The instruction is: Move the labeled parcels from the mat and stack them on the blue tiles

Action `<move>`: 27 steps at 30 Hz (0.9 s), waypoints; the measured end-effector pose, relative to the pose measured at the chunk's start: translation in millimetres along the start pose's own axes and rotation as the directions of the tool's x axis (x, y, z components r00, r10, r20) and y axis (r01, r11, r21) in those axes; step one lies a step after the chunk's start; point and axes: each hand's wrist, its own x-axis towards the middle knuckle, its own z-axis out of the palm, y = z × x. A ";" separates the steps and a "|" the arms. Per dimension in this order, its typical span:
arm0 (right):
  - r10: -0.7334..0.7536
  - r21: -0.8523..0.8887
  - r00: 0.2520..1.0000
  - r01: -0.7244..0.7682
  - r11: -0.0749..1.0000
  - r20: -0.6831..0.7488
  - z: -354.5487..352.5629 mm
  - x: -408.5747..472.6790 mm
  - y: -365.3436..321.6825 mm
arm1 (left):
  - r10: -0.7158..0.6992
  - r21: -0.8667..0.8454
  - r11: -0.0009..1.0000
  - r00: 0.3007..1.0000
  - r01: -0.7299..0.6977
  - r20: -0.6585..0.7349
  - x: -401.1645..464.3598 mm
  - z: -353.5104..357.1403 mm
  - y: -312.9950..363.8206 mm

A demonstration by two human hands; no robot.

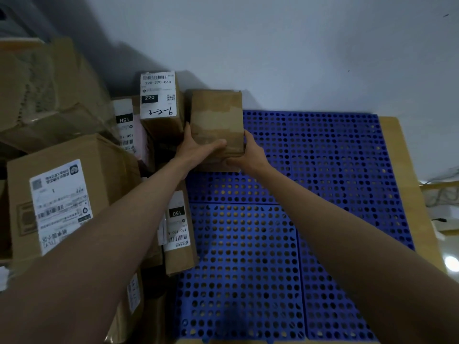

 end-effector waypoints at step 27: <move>0.077 -0.237 0.991 -0.049 0.970 0.111 -20.7 -95.7 -40.7 | 0.022 0.209 0.978 0.994 0.001 -0.110 -101.4 -17.2 12.2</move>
